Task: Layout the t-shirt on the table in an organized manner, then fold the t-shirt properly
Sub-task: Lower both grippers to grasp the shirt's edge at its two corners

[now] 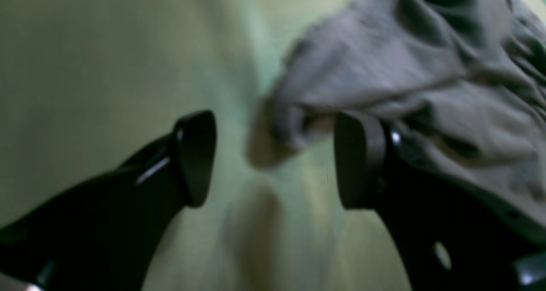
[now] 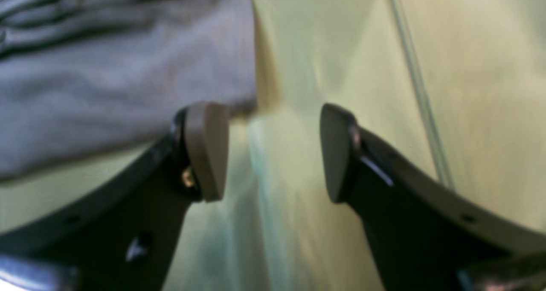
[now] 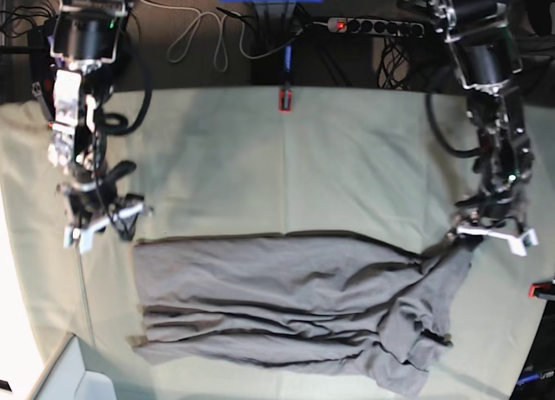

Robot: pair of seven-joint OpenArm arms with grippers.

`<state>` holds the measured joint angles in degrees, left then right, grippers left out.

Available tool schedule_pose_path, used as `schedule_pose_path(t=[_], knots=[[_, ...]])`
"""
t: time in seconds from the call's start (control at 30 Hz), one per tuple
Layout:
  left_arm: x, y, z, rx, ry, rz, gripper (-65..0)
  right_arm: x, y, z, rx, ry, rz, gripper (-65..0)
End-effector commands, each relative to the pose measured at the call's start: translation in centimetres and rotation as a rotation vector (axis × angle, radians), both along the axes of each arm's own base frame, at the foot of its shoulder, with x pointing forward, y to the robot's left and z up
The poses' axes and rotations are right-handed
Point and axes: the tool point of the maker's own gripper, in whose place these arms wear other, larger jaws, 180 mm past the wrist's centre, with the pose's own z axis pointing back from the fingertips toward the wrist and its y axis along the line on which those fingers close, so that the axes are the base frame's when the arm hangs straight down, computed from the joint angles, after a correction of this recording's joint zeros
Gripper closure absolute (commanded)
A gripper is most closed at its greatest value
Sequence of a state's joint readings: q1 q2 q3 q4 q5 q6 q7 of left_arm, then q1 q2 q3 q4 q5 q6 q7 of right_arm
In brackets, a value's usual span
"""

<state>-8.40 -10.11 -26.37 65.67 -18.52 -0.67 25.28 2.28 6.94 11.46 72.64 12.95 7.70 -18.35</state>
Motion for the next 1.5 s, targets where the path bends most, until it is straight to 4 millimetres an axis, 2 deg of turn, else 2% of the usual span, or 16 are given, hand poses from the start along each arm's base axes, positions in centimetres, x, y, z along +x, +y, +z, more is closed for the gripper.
schedule_pose_path(t=[0.0, 0.13, 0.4, 0.5, 0.57, 0.7, 0.8, 0.9, 1.0, 1.07, 1.1, 1.17, 1.37, 1.47], knots=[[0.7, 1.2, 1.2, 0.026, -0.03, 0.019, -41.8, 0.4, -0.5, 1.1, -0.01, -0.041, 0.001, -34.8], [1.2, 0.9, 0.1, -0.001, -0.005, 0.023, -41.8, -1.1, -0.5, -0.1, -0.012, -0.008, 0.002, -34.8], [1.5, 0.5, -2.3, -0.051, 0.059, 0.036, -41.6, -5.3, -0.2, 0.1, -0.045, 0.008, 0.024, -34.8], [2.0, 0.2, -3.0, -0.073, 0.078, 0.038, -41.3, -6.7, -0.2, -0.7, -0.046, 0.036, 0.026, -34.8], [2.2, 0.1, -3.3, -0.086, 0.086, 0.043, -37.4, -7.4, -0.2, -1.2, -0.046, 0.054, 0.027, -34.8], [3.1, 0.7, -2.3, -0.058, 0.024, 0.061, -23.2, -8.8, -0.2, -2.1, -0.046, 0.086, 0.029, -34.8], [3.5, 1.3, -1.7, -0.02, -0.032, 0.08, -21.7, -9.0, -0.4, -2.3, -0.048, 0.092, 0.029, -34.8], [3.4, 1.4, -2.2, -0.016, -0.034, 0.09, -21.7, -9.1, -0.4, -2.3, -0.049, 0.095, 0.029, -34.8], [3.8, 1.3, -2.5, -0.029, -0.026, 0.094, -21.3, -8.8, -1.2, -2.0, -0.056, 0.085, 0.009, -34.8], [3.9, 1.2, -2.7, -0.034, -0.018, 0.096, -19.4, -7.2, -1.5, -1.0, -0.056, 0.048, 0.001, -34.8], [3.9, 1.2, -2.8, -0.035, -0.016, 0.096, -15.3, -6.7, -1.5, -1.1, -0.052, 0.046, -0.003, -34.8], [4.2, 1.2, -2.4, -0.036, -0.026, 0.096, -1.3, -5.2, -1.5, -1.1, -0.04, 0.038, -0.009, -34.8], [3.9, 1.1, -2.8, -0.044, -0.014, 0.095, 0.0, 0.8, -1.6, -1.9, 0.021, 0.038, -0.039, -34.9], [2.7, 1.9, -3.3, -0.031, 0.0, 0.104, -0.1, 3.3, -2.1, -2.3, 0.042, 0.059, -0.052, -34.9]])
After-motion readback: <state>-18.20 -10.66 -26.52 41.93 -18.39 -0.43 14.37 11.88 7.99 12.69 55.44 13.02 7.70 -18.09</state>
